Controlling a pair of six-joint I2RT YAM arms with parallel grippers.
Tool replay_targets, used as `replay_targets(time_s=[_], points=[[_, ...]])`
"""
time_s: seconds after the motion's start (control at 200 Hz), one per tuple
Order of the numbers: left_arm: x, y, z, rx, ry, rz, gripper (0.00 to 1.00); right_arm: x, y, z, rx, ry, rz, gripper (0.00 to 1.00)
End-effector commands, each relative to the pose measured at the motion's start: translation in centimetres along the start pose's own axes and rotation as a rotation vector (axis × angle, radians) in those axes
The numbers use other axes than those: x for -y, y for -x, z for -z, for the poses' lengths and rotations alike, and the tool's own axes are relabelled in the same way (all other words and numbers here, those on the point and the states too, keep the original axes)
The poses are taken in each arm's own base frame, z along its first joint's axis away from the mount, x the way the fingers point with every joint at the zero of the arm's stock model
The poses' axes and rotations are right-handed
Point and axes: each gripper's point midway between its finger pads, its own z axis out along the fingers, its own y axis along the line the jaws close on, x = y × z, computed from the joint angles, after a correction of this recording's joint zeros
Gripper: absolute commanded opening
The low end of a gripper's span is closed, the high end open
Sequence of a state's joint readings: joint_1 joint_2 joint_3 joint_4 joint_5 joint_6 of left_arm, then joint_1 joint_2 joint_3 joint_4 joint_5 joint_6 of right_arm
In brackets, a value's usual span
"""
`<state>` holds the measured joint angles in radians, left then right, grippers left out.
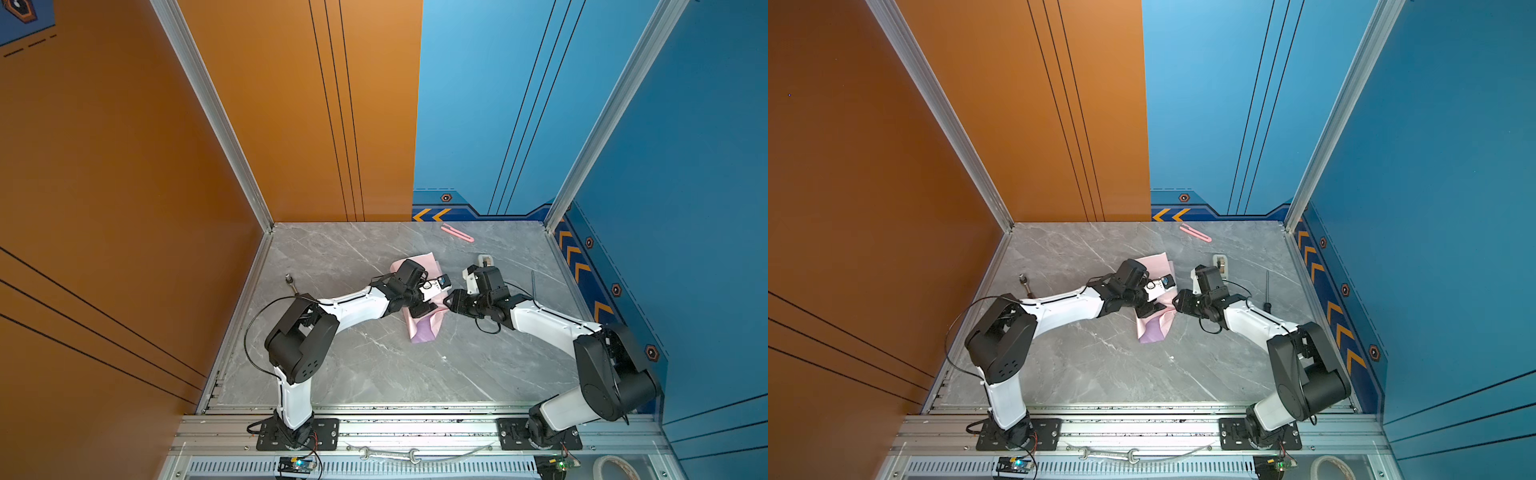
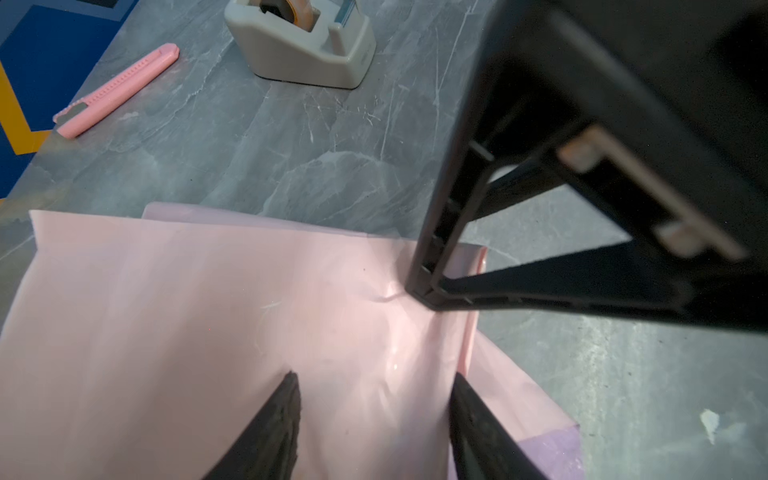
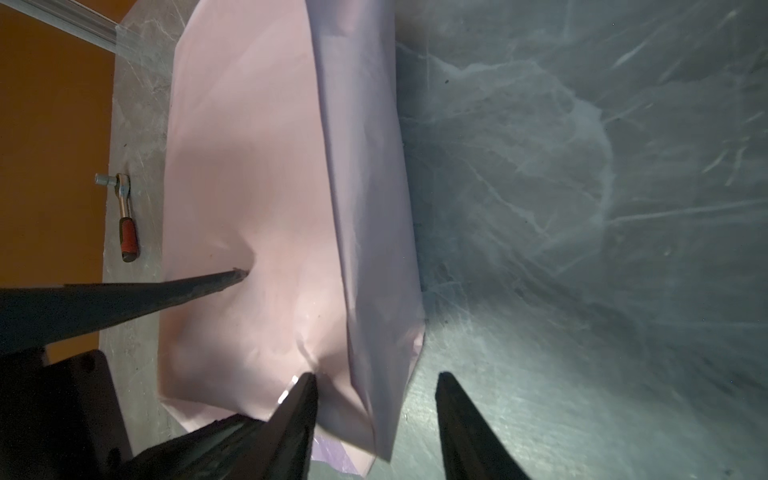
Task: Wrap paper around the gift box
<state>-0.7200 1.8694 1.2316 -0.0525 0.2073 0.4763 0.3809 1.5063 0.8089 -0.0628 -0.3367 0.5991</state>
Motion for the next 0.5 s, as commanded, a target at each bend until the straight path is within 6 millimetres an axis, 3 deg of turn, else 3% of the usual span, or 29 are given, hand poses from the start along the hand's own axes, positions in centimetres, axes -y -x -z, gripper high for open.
replay_targets(time_s=[0.0,0.12,0.265,0.36,0.491], points=[[-0.3,-1.6,-0.9,-0.067,0.019,-0.004,0.52,-1.0,0.9,2.0,0.057,0.013,0.027,0.52],[-0.3,-1.9,-1.1,-0.070,0.013,0.005,0.44,0.6,-0.1,2.9,0.076,-0.043,0.014,0.53],[0.0,-2.1,-1.3,-0.073,0.005,0.002,0.43,1.9,-2.0,2.4,0.074,-0.036,-0.071,0.49],[0.1,-2.2,-1.3,-0.072,0.002,0.001,0.43,3.0,-2.3,2.0,0.085,-0.075,-0.143,0.42],[0.2,-2.1,-1.1,-0.067,-0.001,-0.001,0.46,2.6,-1.9,1.1,0.096,-0.037,-0.183,0.40]])
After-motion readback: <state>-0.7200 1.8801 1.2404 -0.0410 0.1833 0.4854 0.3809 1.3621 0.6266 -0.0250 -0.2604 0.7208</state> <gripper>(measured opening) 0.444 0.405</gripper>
